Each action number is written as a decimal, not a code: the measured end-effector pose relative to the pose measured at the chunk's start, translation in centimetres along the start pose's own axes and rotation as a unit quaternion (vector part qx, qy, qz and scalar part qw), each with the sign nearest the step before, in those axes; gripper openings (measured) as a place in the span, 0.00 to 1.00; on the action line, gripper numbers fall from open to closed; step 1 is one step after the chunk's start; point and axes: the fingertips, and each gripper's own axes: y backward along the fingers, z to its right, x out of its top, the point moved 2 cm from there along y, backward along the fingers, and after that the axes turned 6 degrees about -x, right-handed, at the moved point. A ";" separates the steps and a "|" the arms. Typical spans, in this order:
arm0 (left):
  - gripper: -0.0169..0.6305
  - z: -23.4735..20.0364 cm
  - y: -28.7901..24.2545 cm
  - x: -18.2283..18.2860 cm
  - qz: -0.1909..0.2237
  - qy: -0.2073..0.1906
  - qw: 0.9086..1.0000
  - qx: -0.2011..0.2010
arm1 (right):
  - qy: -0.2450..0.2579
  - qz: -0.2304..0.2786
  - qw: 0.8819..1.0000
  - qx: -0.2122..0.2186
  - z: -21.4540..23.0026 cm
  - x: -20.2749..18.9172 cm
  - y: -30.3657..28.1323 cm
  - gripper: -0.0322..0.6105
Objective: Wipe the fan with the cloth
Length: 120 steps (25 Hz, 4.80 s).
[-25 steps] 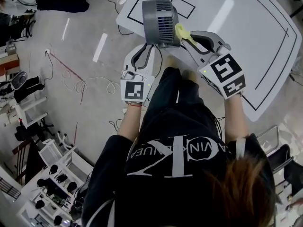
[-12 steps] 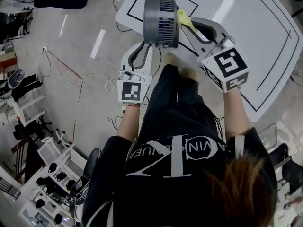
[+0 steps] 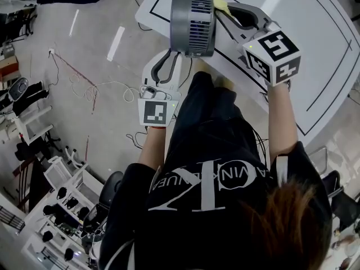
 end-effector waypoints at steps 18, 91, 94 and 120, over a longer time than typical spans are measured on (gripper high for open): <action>0.14 0.0 -0.1 -0.6 -0.017 -0.015 1.000 0.000 | 0.033 -0.111 0.992 0.057 -1.2 -6.3 -3.1 0.11; 0.13 0.4 0.4 -0.6 -0.013 -0.010 1.000 0.016 | 0.053 -0.055 0.991 0.110 -4.5 -5.1 0.4 0.11; 0.13 0.6 0.3 -0.4 -0.009 -0.008 1.000 0.014 | 0.053 -0.037 0.993 0.098 -4.5 -4.2 1.4 0.11; 0.13 0.6 0.4 -0.7 0.002 0.007 1.000 0.009 | -0.007 0.001 0.994 0.107 -8.3 -5.0 4.2 0.11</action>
